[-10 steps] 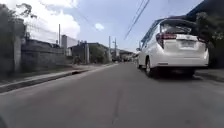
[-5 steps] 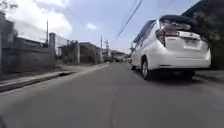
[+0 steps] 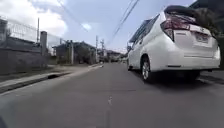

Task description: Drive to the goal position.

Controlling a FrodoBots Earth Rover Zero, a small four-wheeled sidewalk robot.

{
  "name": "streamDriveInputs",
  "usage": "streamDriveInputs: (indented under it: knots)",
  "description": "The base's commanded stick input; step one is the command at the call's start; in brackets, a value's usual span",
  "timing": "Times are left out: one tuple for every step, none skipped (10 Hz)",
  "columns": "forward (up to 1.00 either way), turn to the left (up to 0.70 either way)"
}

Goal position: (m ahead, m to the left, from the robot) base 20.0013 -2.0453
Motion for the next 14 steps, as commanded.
streamDriveInputs:
  knots:
    - [1.00,0.00]
    - [1.00,-0.01]
    - [1.00,-0.06]
    - [1.00,-0.16]
    - [1.00,-0.29]
    - [1.00,-0.37]
    - [1.00,-0.37]
    - [1.00,-0.32]
    - [1.00,-0.04]
    - [1.00,0.00]
    - [1.00,0.00]
    - [1.00,0.00]
    - [1.00,0.00]
    - [1.00,0.00]
